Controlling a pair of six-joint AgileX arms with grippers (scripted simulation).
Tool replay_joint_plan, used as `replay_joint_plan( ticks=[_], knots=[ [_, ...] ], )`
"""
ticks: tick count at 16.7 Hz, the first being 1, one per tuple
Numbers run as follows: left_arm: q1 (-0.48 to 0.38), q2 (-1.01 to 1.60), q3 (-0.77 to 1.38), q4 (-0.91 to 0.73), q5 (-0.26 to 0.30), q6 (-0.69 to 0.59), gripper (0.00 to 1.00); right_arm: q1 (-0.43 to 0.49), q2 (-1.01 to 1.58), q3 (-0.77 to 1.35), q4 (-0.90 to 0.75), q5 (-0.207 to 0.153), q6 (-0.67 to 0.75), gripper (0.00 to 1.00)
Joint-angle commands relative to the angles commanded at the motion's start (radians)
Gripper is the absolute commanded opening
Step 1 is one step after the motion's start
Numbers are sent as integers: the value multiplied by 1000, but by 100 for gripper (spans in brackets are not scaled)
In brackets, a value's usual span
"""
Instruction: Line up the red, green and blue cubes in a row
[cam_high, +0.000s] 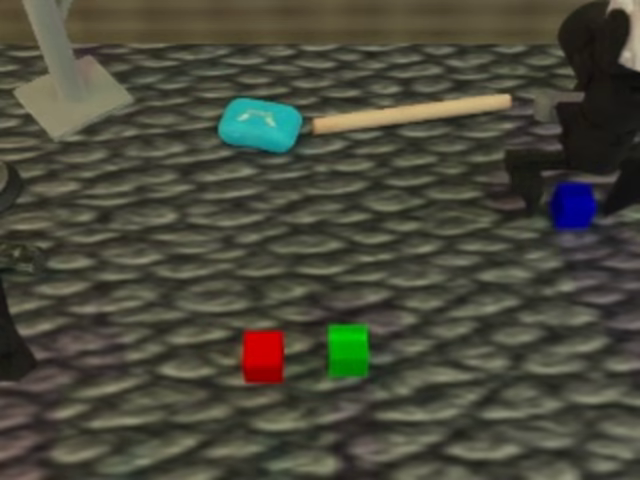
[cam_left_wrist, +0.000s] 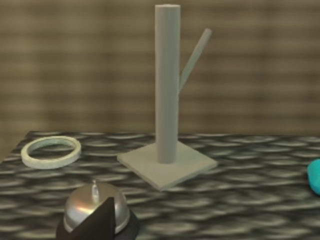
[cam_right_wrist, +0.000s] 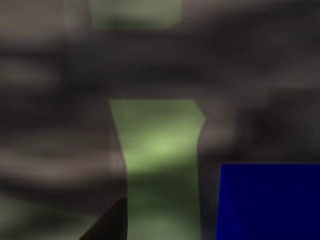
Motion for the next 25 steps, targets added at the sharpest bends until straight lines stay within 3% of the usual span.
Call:
replay_joint_plan(
  ticks=[9,19,25],
  knots=[
    [0,0,0,0,0,0,100,0,0,0,0,0,0,2],
    [0,0,0,0,0,0,100,-3,-16,6,-7,2,0,0],
    [0,0,0,0,0,0,100,3,-54,152,-201,1,-1,0]
  ],
)
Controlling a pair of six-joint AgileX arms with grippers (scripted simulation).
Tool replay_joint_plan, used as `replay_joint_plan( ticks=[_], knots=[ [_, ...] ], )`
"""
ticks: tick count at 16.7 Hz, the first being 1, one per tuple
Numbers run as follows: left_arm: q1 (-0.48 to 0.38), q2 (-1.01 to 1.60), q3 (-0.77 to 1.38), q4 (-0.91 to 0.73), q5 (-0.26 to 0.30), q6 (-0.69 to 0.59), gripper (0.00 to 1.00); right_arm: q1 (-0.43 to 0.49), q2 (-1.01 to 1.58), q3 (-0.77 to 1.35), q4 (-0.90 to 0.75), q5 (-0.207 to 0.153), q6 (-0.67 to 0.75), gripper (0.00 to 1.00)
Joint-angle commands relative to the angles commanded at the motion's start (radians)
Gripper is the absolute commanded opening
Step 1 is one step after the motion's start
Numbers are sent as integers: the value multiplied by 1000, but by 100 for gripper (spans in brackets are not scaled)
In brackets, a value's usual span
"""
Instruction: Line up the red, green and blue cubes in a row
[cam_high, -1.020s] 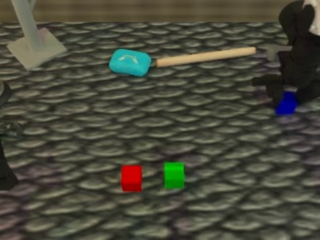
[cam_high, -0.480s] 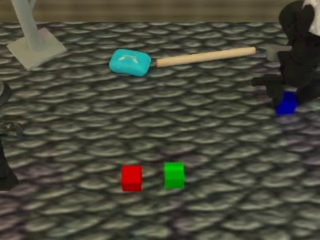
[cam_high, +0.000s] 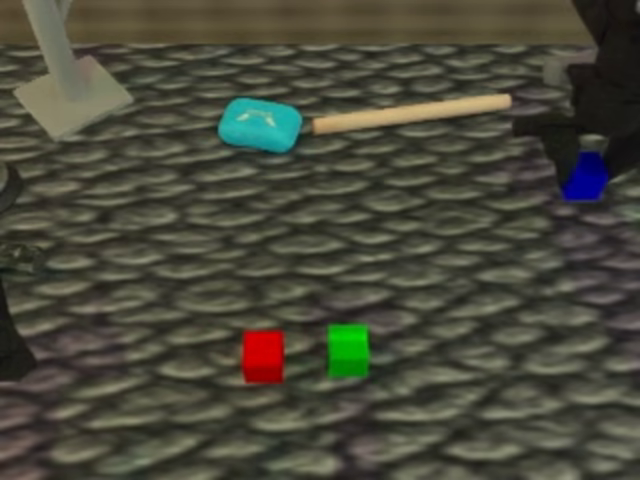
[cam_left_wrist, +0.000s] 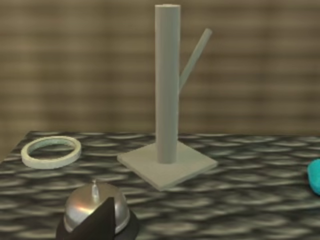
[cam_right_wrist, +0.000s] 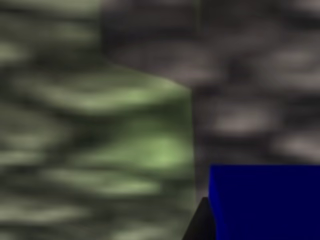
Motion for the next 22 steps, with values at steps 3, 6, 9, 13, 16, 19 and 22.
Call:
replay_joint_plan(
  ticks=[3,6,9,13,16,19,22],
  knots=[
    [0,0,0,0,0,0,100,2,-15,37,-42,0,-1,0],
    [0,0,0,0,0,0,100,-3,-12,35,-40,0,1,0],
    [0,0,0,0,0,0,100,30,-45,-1,-26,0,33,0],
    [0,0,0,0,0,0,100,171,-182,-193,27,0,180,0],
    [0,0,0,0,0,0,100,312,-314,-404,76,-1,326,0],
    [0,0,0,0,0,0,100,439,-435,-571,122,-1,455,0],
    [0,0,0,0,0,0,100,507,-501,-644,149,0,525,0]
  ],
)
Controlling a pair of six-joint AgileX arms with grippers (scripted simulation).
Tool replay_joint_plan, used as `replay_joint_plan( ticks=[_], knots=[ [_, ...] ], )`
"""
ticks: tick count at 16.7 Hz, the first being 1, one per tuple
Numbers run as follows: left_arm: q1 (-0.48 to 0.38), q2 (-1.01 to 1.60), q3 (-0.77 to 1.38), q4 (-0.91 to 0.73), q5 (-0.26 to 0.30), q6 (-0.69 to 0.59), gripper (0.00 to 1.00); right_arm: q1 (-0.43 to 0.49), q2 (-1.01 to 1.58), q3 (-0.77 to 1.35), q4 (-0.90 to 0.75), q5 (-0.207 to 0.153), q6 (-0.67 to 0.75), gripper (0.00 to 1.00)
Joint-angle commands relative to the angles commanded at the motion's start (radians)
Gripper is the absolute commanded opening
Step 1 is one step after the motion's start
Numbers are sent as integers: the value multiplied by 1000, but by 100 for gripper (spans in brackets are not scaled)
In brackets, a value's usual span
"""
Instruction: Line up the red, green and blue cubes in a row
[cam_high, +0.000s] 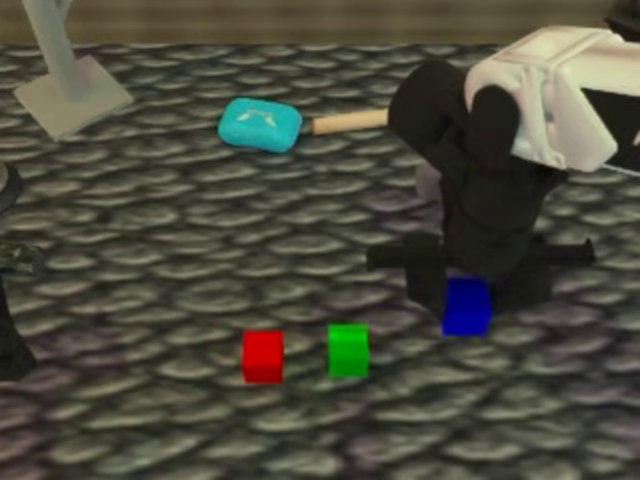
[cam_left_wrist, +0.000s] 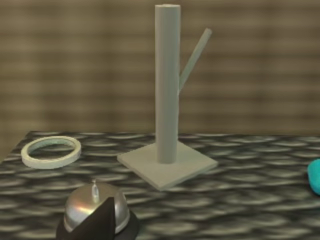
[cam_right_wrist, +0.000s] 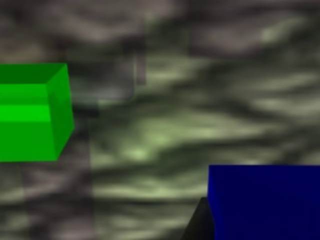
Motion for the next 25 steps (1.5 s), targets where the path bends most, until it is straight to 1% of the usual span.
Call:
replay_joint_plan(
  ticks=[6,13,18,25],
  knots=[
    [0,0,0,0,0,0,100,0,6,-14,16,-1,3,0],
    [0,0,0,0,0,0,100,5,85,-156,246,0,7,0],
    [0,0,0,0,0,0,100,6,91,-167,259,1,8,0],
    [0,0,0,0,0,0,100,6,91,-167,259,1,8,53]
  ],
)
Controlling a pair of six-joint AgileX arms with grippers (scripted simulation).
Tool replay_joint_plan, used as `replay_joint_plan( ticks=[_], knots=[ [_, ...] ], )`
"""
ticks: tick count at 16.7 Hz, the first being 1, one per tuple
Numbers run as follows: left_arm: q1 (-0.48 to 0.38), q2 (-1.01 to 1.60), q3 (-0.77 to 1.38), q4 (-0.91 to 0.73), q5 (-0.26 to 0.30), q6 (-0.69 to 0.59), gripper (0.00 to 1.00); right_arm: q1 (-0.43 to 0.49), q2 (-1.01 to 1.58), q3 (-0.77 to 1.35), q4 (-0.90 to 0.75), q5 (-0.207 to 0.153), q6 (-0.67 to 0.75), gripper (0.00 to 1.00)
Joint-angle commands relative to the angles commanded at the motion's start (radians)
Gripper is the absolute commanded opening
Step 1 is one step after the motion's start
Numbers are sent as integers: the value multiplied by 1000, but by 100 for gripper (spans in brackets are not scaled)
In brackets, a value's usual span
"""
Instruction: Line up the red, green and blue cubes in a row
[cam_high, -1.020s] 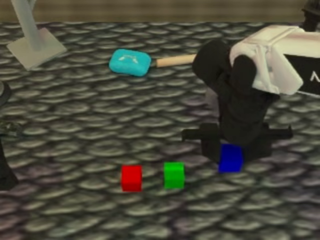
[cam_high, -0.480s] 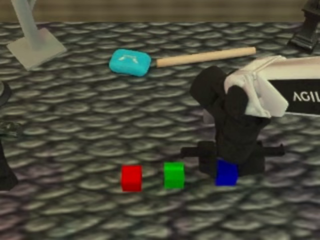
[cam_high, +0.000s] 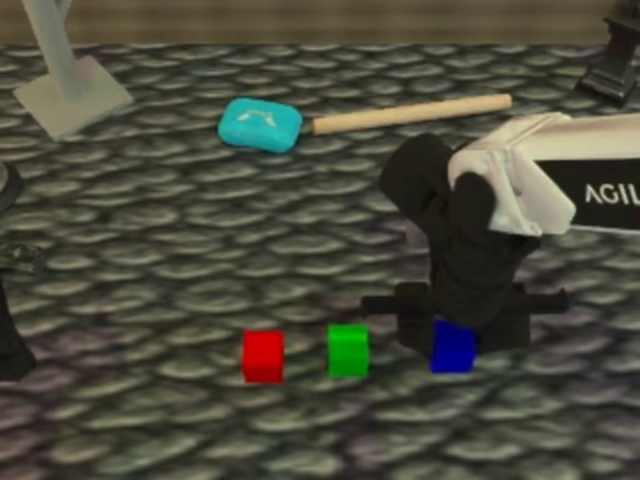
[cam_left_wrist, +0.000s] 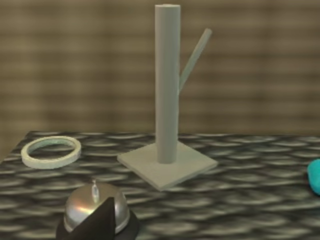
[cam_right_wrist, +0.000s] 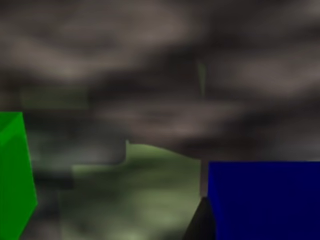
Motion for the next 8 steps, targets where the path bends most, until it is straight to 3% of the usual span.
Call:
replay_joint_plan(
  ticks=[6,8],
  knots=[
    [0,0,0,0,0,0,100,0,0,0,0,0,0,98],
    [0,0,0,0,0,0,100,0,0,0,0,0,0,100]
  ],
)
